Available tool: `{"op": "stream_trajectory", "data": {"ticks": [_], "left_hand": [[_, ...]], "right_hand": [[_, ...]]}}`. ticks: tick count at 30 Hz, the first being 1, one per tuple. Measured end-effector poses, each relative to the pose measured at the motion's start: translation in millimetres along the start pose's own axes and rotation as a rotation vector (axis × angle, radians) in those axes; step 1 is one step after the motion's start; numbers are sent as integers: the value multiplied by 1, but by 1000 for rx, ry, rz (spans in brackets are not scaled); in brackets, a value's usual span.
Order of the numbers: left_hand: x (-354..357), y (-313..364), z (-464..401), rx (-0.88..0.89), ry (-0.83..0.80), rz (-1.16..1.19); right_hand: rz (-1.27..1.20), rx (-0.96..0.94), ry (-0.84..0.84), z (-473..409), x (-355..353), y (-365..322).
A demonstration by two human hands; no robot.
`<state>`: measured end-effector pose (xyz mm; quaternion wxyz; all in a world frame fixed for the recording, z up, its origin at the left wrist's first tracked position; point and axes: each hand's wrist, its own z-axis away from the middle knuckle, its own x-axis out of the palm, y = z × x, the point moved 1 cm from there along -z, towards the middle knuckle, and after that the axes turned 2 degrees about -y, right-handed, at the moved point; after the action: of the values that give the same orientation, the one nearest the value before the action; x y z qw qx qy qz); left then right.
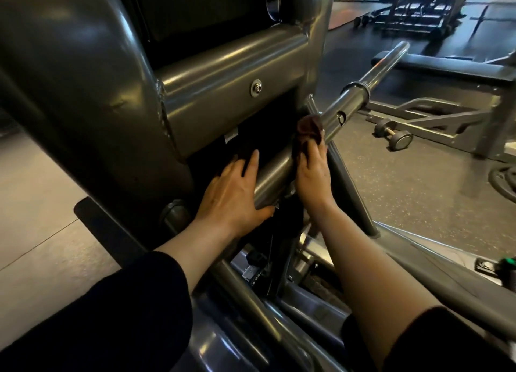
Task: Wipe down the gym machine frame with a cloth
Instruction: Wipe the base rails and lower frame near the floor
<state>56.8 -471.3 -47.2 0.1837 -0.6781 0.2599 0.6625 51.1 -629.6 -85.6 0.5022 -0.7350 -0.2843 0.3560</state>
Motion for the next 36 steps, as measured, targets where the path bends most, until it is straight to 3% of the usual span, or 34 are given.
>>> {"op": "stream_trajectory", "data": {"ticks": [4, 7, 14, 20, 25, 28, 31, 33, 36], "left_hand": [[-8, 4, 8, 109, 118, 72], [-16, 3, 28, 118, 307, 157], [-10, -40, 118, 17, 316, 70], [-6, -25, 139, 56, 225, 162], [2, 8, 122, 143, 169, 132], [17, 31, 101, 251, 80, 97], [40, 46, 84, 256, -61, 96], [59, 54, 68, 230, -139, 89], [80, 63, 43, 171, -176, 94]], "right_hand": [[-310, 290, 95, 27, 12, -14], [-523, 420, 4, 85, 29, -24], [-497, 269, -82, 186, 69, -53], [-318, -38, -255, 236, 67, -67], [-238, -36, -122, 210, 47, -42], [-229, 33, 75, 200, 26, -11], [-299, 264, 187, 194, 5, 32], [-402, 415, 189, 181, -1, 63], [-516, 480, 82, 155, 8, 90]]}}
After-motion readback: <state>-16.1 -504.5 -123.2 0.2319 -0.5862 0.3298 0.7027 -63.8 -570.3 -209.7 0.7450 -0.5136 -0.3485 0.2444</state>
